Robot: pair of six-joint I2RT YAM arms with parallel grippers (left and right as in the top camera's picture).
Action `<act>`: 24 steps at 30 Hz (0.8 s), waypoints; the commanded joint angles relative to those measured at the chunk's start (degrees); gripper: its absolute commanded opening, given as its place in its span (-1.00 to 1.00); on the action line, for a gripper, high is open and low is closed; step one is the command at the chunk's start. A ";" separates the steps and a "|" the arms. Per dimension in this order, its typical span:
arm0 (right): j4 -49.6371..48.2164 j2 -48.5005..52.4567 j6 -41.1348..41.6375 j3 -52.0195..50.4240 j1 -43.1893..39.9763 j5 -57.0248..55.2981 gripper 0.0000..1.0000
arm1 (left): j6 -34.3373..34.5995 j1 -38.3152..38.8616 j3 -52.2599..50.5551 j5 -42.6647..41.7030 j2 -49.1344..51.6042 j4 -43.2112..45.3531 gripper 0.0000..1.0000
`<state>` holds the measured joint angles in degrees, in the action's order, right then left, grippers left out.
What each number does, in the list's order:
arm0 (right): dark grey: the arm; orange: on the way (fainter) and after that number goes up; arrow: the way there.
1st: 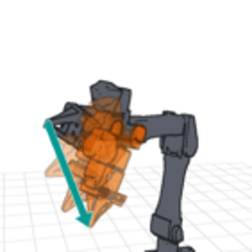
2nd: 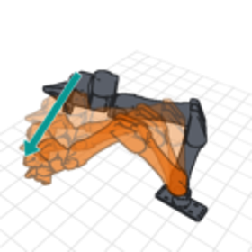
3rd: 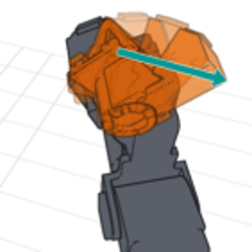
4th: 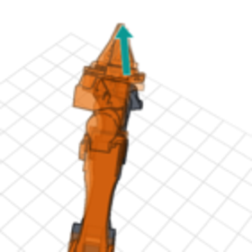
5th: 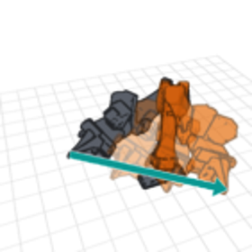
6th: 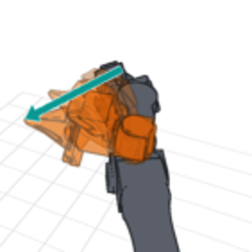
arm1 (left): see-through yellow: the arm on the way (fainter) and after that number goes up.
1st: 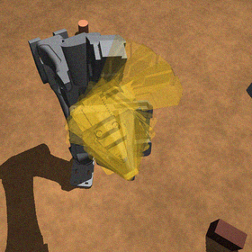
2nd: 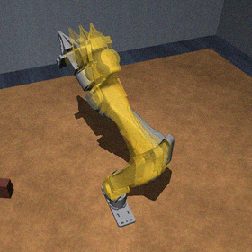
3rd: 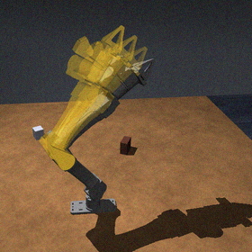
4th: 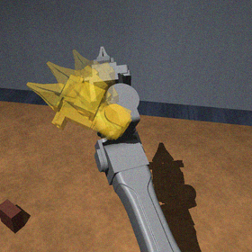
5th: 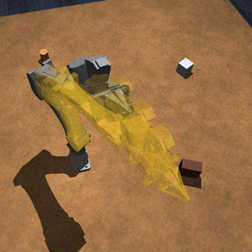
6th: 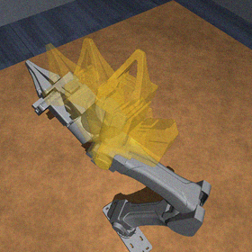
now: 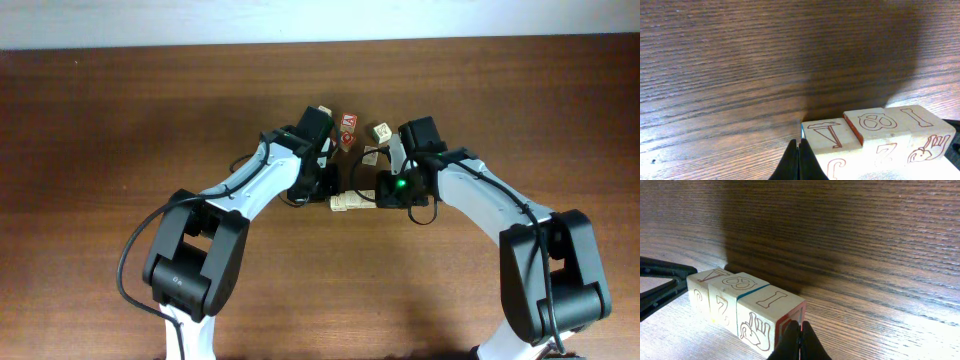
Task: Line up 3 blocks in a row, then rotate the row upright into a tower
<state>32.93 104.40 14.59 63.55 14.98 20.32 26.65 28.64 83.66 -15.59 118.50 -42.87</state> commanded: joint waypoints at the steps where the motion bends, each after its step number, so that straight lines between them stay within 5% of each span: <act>1: -0.09 -2.78 0.02 1.42 0.44 3.52 -0.92 | 0.35 0.46 0.11 -1.97 -2.16 0.39 -1.00; 24: 2.45 -3.87 -0.22 6.67 9.81 0.00 -0.92 | 1.18 -1.46 -3.98 -0.46 -2.05 4.76 -1.00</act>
<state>35.09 100.44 14.59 70.30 23.18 19.62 27.11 26.96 80.34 -13.15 118.48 -38.59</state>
